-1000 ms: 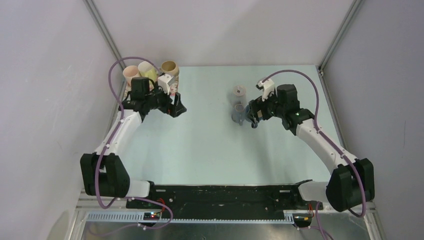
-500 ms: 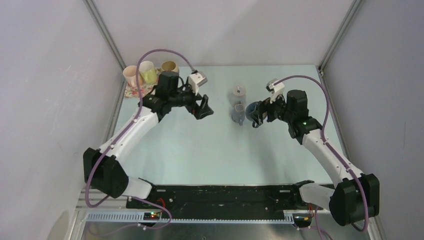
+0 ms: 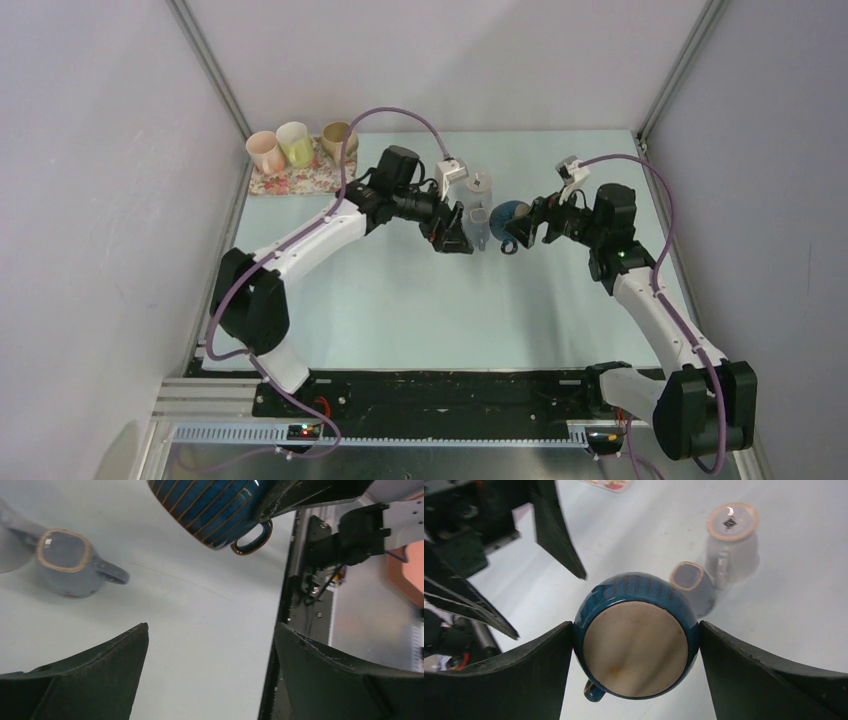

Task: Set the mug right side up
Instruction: Turn over the cup at the center of the board.

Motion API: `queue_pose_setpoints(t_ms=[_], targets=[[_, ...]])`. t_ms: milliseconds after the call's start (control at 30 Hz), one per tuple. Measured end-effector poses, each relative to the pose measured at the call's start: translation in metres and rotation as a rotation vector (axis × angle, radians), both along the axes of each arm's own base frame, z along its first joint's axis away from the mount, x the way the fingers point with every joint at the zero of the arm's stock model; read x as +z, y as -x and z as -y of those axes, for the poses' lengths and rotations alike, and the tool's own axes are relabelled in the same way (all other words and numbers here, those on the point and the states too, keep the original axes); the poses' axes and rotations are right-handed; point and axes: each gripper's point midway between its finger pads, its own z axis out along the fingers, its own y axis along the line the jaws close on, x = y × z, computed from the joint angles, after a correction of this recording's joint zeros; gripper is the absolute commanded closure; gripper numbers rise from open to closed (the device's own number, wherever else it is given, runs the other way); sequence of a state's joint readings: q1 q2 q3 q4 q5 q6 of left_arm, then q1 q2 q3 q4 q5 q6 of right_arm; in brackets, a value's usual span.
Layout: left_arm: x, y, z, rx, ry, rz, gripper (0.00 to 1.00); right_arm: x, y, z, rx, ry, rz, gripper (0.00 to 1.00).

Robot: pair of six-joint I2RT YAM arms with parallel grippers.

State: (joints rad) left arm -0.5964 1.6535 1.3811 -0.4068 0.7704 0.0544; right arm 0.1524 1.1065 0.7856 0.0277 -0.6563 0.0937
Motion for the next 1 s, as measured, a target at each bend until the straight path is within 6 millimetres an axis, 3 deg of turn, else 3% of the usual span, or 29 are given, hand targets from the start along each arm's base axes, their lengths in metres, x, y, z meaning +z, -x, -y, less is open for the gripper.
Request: queue_pose_setpoints(t_ms=[233,733,1000], targets=[[-0.003,0.021,0.013,-0.066,0.038,-0.129,0.02,0.012,0.015,-0.011,0.097,-0.116,0.003,1.0],[0.012,0.054,0.03,-0.191,0.104,-0.206,0.02,0.031,0.033,-0.02,0.187,-0.331,-0.014,1.0],[0.023,0.066,0.03,-0.229,0.138,-0.269,0.02,0.065,0.032,-0.017,0.157,-0.406,0.107,1.0]])
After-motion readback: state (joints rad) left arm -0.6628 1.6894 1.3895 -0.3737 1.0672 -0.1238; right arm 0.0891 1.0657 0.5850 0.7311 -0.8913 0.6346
